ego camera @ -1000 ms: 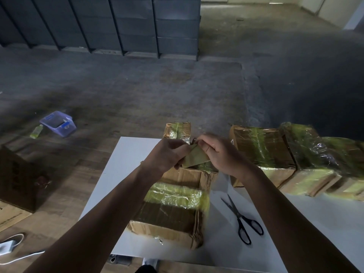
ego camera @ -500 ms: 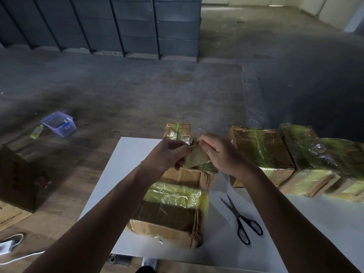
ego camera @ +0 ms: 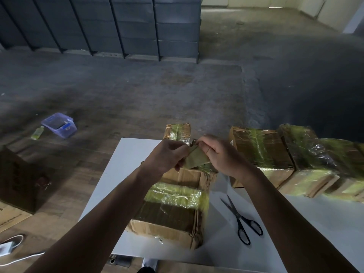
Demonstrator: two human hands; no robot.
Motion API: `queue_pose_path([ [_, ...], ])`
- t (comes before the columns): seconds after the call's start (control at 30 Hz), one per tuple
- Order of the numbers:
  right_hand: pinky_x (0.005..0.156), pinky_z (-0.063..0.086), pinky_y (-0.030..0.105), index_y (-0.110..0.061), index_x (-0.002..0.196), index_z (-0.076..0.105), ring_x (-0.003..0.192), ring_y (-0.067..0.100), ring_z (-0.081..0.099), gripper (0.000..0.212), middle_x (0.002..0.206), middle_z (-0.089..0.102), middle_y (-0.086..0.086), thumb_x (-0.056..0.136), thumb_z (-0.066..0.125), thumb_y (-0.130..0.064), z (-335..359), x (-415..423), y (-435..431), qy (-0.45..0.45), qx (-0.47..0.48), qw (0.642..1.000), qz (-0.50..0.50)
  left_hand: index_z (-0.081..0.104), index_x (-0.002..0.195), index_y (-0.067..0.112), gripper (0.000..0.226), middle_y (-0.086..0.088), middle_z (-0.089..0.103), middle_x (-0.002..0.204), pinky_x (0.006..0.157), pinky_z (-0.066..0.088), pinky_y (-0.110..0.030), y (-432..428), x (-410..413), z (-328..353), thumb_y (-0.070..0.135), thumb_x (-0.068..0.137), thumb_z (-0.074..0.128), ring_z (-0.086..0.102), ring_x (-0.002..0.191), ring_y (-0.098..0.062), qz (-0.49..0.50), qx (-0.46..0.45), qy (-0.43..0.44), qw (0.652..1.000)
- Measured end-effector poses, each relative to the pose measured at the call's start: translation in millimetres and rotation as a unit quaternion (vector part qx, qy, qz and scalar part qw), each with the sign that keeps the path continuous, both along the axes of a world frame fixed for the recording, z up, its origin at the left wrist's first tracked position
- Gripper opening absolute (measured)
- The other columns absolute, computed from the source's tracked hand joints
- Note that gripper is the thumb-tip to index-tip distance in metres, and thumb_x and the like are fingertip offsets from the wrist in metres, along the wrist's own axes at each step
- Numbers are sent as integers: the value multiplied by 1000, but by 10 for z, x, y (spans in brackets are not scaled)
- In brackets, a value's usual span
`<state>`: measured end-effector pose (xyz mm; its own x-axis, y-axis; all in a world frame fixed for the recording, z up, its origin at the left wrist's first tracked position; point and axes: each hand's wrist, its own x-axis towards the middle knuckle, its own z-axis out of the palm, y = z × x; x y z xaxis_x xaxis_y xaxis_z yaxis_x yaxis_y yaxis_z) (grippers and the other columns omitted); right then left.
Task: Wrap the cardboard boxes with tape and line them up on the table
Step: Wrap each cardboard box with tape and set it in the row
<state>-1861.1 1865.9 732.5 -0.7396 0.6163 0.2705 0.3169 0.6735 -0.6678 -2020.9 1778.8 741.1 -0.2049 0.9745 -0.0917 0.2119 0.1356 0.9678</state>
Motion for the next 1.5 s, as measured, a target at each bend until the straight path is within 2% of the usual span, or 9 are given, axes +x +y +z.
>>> queue_pose_path([
  [0.17, 60, 35, 11, -4, 96, 62, 68, -4, 48, 20, 77, 48, -13, 101, 44, -13, -1, 8, -5, 0, -8, 1000, 6, 72, 64, 22, 30, 3, 54, 54, 47, 42, -22, 11, -7, 13, 32, 91, 64, 49, 50, -11, -18, -14, -1, 1000],
  [0.4, 59, 36, 9, -6, 100, 63, 68, -11, 50, 19, 74, 48, -14, 101, 45, -11, 10, 38, -19, 12, -34, 999, -1, 68, 78, 4, 22, -5, 52, 61, 49, 41, -22, 18, -27, 14, 17, 94, 61, 49, 53, -12, -33, -28, -54, 998],
  [0.57, 58, 36, 11, -25, 87, 54, 66, -8, 49, 20, 72, 47, -13, 101, 45, -12, 37, 35, -31, 19, -34, 999, -2, 63, 80, -8, 24, -10, 52, 63, 48, 41, -22, 47, -32, 2, 12, 93, 58, 50, 53, -14, -31, -18, -44, 998],
  [0.7, 58, 34, 13, -11, 90, 60, 65, 0, 46, 20, 74, 50, -9, 102, 45, -15, 26, 40, -7, 7, -36, 999, -13, 61, 79, -12, 27, -9, 52, 59, 47, 41, -22, 68, -15, -26, 11, 93, 56, 48, 52, -14, -12, -4, -34, 999],
  [0.83, 59, 35, 13, -15, 91, 59, 66, -1, 47, 18, 75, 50, -11, 101, 45, -14, 25, 53, -22, 17, -41, 999, -4, 63, 75, -7, 25, -5, 50, 56, 47, 39, -23, 78, -4, -38, 9, 92, 54, 46, 51, -14, -15, -10, -30, 999],
  [0.97, 60, 37, 21, -5, 95, 62, 67, 4, 45, 20, 76, 49, -9, 101, 44, -13, 36, 65, -26, 9, -34, 999, -5, 60, 87, -19, 25, -9, 52, 60, 47, 40, -25, 79, -1, -54, 4, 91, 49, 47, 53, -16, -6, -14, -31, 999],
  [1.13, 62, 38, 23, -2, 95, 61, 70, 10, 48, 22, 80, 53, 2, 102, 44, -14, 60, 55, -27, 7, -33, 999, -6, 67, 67, 8, 29, -10, 51, 61, 47, 41, -23, 78, 14, -25, 18, 94, 59, 48, 50, -14, 3, -20, -57, 998],
  [1.3, 62, 39, 23, -4, 94, 60, 72, 15, 52, 21, 81, 55, 3, 102, 44, -15, 56, 42, -34, 4, -19, 1000, -10, 59, 74, -13, 30, -9, 49, 56, 45, 37, -24, 86, 20, -44, 11, 92, 57, 44, 50, -18, 21, -3, -31, 999],
  [1.5, 66, 42, 32, -2, 97, 62, 76, 20, 55, 22, 84, 57, 7, 102, 45, -15, 42, 29, -12, 11, -14, 1000, -13, 56, 74, -15, 29, -13, 47, 58, 47, 35, -26, 94, 20, -46, 9, 90, 55, 43, 55, -22, 25, 8, -19, 999],
])
